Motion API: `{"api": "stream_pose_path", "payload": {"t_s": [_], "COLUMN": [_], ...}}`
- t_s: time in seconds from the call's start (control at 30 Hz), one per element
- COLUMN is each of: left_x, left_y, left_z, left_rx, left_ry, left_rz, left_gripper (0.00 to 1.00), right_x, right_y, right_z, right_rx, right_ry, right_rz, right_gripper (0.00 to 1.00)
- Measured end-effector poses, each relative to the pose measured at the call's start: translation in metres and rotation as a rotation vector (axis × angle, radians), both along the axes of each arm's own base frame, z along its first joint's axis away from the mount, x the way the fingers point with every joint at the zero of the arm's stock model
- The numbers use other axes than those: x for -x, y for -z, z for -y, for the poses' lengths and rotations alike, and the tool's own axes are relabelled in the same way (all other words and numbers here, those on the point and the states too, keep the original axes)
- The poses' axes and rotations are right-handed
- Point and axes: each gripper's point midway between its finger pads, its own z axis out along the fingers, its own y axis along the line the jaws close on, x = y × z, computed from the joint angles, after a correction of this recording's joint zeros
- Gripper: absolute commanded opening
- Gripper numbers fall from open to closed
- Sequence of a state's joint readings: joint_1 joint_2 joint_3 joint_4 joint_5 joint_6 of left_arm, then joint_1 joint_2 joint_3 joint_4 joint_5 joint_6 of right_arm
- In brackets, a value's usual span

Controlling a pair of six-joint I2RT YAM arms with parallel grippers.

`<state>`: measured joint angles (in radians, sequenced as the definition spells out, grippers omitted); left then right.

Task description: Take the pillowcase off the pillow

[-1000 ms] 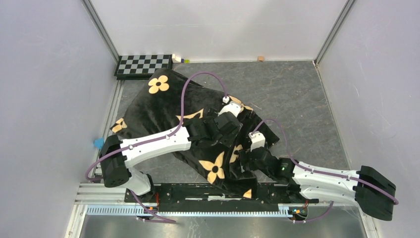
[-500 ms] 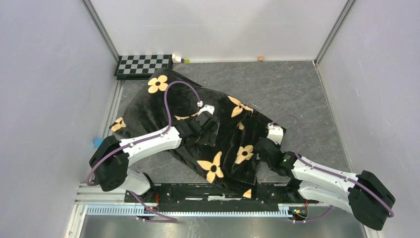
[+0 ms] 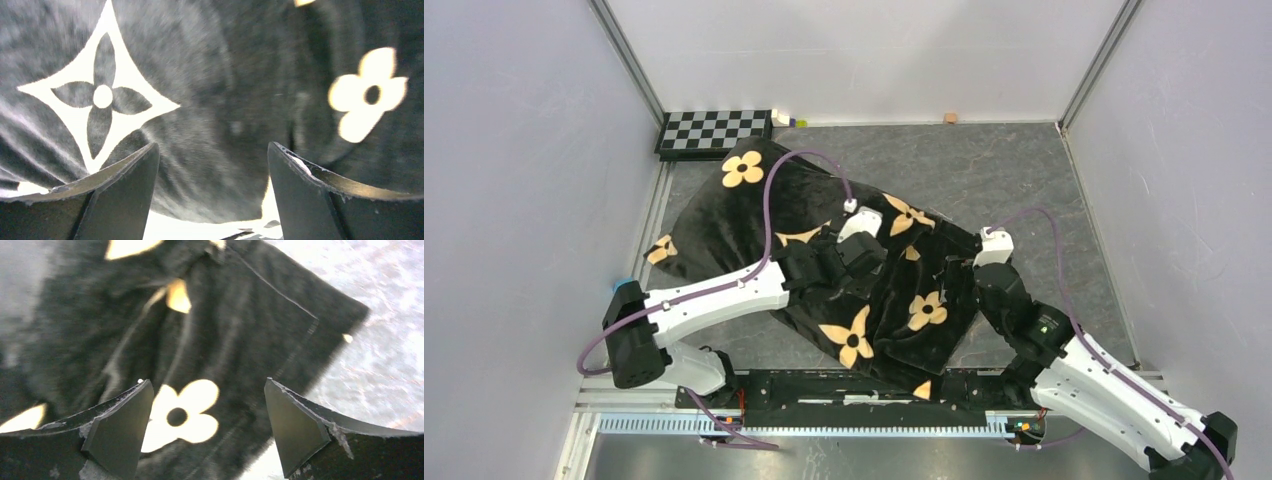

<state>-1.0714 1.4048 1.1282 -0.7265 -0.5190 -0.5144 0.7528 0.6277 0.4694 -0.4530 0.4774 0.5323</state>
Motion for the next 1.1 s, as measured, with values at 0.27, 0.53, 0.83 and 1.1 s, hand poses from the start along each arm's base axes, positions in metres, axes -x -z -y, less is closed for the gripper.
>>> {"api": "stream_pose_path", "payload": {"t_s": [0.27,0.53,0.83,1.1], "left_x": [0.013,0.017,0.008,-0.006], "left_y": [-0.060,0.000,0.043,0.064], "left_z": [0.057,0.069,0.059,0.032], "left_rx": [0.043,-0.122,-0.210,-0.170], "left_ry": [0.112,0.144,0.116,0.049], "left_rz": [0.117,0.027,-0.051,-0.136], "left_gripper": [0.80,0.77,0.64,0.02], "right_x": [0.008,0.031,0.036,0.032], "right_y": [0.015,0.073,0.104,0.104], "right_z": [-0.050,-0.062,-0.049,-0.038], "right_rx": [-0.135,-0.217,-0.256,-0.291], "right_ry": [-0.223,-0.266,-0.130,-0.043], "right_rz": [-0.024,-0.155,-0.237,-0.206], "right_gripper": [0.72,0.40,0.27,0.26]}}
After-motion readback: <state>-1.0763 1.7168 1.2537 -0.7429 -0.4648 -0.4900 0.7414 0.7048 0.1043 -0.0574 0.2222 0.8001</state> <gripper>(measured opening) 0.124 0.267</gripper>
